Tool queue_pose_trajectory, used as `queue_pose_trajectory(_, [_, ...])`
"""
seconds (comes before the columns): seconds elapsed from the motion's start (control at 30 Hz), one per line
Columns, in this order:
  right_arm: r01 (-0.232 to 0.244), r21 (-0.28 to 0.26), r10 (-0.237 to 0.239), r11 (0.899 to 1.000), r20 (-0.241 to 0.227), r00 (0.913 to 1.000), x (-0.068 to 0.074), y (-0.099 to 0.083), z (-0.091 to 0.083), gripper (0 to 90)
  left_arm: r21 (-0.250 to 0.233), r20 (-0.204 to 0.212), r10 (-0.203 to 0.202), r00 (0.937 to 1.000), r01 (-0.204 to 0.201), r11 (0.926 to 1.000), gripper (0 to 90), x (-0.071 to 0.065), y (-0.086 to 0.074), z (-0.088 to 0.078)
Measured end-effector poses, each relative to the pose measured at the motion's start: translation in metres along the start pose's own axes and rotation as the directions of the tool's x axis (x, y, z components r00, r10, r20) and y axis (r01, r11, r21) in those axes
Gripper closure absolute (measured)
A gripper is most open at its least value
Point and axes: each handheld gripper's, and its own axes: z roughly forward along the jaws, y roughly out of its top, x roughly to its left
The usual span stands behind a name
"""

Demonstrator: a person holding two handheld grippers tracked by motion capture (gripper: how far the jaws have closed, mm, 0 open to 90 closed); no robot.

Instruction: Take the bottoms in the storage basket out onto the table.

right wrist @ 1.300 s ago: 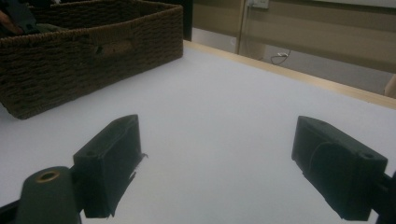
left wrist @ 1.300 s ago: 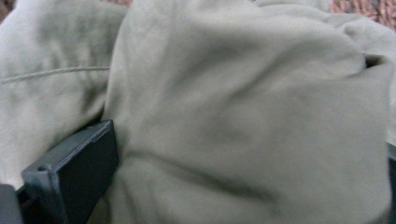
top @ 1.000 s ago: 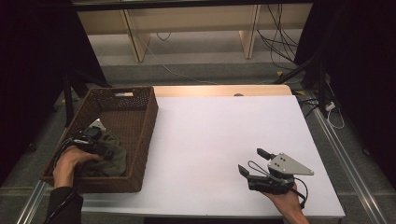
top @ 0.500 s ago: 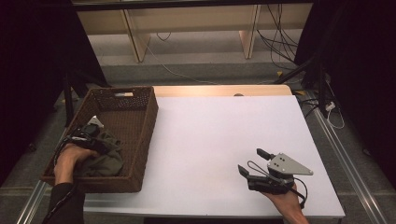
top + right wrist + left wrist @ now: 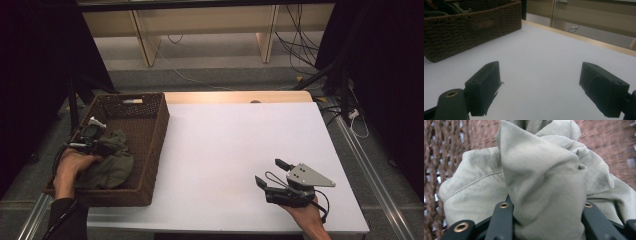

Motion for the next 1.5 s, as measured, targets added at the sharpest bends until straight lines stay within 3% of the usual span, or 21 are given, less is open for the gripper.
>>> queue_pose_trajectory(0.23, [0.0, 0.002, 0.0, 1.0, 0.001, 1.0, 0.0, 0.0, 0.0, 18.0, -0.113, 0.059, -0.002, 0.9983, 0.009, 0.9936, 64.1, -0.002, 0.003, -0.015])
queue_pose_trajectory(0.4, [-0.002, 0.004, 0.002, 1.0, 0.003, 1.0, 0.0, 0.0, 0.0, 18.0, -0.217, 0.117, 0.016, 0.993, 0.009, 0.9762, 64.1, -0.01, 0.007, -0.028])
queue_pose_trajectory(0.47, [-0.002, 0.004, 0.002, 1.0, 0.004, 1.0, 0.0, 0.0, 0.0, 18.1, -0.256, 0.156, 0.032, 0.9872, 0.009, 0.9668, 64.3, -0.015, 0.009, -0.033])
queue_pose_trajectory(0.5, [-0.002, 0.004, 0.002, 1.0, 0.004, 1.0, 0.0, 0.0, 0.0, 18.1, -0.256, 0.156, 0.032, 0.9872, 0.009, 0.9668, 64.3, -0.015, 0.009, -0.033])
queue_pose_trajectory(0.8, [-0.005, 0.0, 0.005, 1.0, 0.004, 1.0, -0.001, 0.0, 0.001, 18.1, -0.334, 0.167, 0.078, 0.9828, -0.018, 0.9424, 64.3, -0.028, 0.014, -0.044])
queue_pose_trajectory(1.03, [-0.003, 0.006, 0.003, 1.0, 0.005, 1.0, -0.001, 0.0, 0.0, 18.2, -0.371, 0.18, 0.081, 0.9802, -0.009, 0.9287, 64.4, -0.033, 0.016, -0.048])
queue_pose_trajectory(1.37, [-0.011, -0.002, 0.011, 1.0, 0.003, 0.9999, -0.001, 0.0, 0.0, 18.2, -0.434, 0.18, 0.066, 0.9815, 0.019, 0.9007, 64.6, -0.034, 0.016, -0.053])
queue_pose_trajectory(1.5, [-0.011, -0.002, 0.011, 1.0, 0.004, 0.9999, -0.001, 0.0, 0.0, 18.3, -0.459, 0.196, 0.067, 0.9783, 0.031, 0.888, 64.6, -0.036, 0.017, -0.056])
